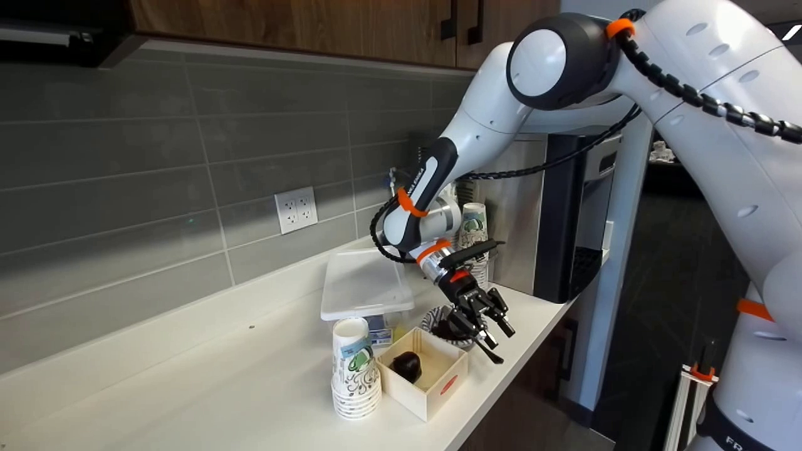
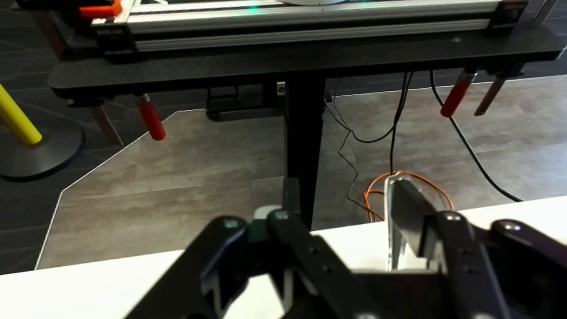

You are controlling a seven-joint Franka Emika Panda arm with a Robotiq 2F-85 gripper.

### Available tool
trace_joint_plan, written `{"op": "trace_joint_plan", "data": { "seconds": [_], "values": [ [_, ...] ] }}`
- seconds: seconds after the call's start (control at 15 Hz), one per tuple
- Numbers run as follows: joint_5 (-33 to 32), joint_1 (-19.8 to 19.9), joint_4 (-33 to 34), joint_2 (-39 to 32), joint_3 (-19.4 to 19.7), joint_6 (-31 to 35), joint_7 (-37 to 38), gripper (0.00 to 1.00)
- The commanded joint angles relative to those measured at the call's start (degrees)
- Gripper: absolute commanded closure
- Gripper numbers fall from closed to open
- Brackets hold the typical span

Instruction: Stir the contents of the paper plate with a spoon

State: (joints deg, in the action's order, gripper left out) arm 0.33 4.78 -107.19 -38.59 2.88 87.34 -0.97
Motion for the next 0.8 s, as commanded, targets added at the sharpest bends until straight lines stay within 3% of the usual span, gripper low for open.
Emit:
{"op": "trace_joint_plan", "data": {
  "seconds": [0.0, 0.13, 0.73],
  "values": [
    [-2.09, -1.09, -0.76, -0.29, 0.68, 1.89, 1.83, 0.11],
    [-2.49, -1.13, -0.80, -0.31, 0.77, 2.44, 2.22, 0.00],
    [-2.55, -1.04, -1.42, 2.00, 0.57, 3.57, 2.16, 0.00]
  ]
}}
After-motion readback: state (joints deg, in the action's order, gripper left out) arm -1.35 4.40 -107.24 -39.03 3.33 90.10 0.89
